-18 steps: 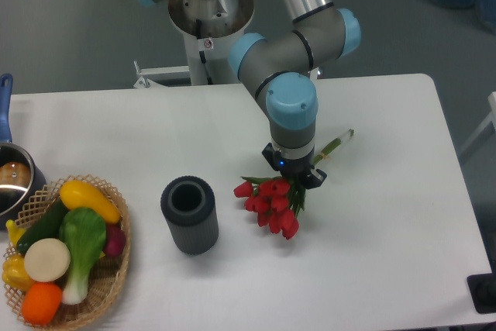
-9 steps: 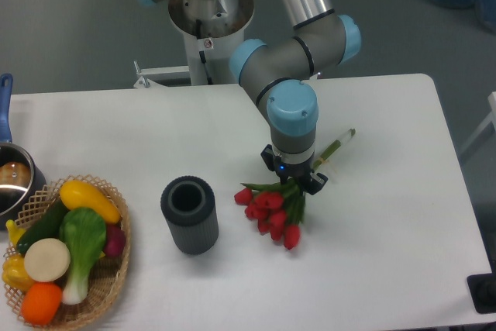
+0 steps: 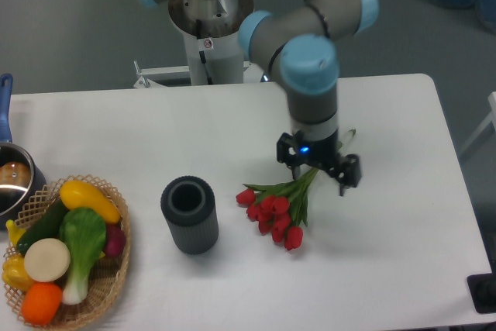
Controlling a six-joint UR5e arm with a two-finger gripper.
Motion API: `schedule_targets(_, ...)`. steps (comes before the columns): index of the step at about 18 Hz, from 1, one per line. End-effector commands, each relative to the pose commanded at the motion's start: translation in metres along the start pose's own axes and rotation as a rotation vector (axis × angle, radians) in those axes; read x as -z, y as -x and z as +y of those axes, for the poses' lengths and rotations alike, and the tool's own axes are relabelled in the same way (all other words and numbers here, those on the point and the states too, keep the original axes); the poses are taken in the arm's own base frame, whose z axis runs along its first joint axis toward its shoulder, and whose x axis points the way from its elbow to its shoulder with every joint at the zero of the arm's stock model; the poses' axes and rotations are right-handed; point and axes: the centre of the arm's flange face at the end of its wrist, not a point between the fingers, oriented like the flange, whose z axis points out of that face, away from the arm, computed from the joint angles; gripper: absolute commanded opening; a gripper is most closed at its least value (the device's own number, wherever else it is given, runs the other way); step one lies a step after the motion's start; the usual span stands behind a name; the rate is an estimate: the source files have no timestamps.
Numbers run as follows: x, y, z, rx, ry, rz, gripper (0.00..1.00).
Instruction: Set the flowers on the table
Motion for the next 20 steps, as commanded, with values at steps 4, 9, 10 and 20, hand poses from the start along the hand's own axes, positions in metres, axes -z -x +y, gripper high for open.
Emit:
schedule_targets(4,0.041,0.016,0.003,0.004,-0.024,-0.066,1.0)
schedule_targets(9,0.074,0.032,0.026,-0.018,-0.025,-0.119,1.0)
schedule_targets(10,0.077,0.033,0.03,-0.032,-0.022,-0.123,1.0)
schedule_targets(20,0.085,0.035,0.043,-0.047,-0.018,-0.135,1.0)
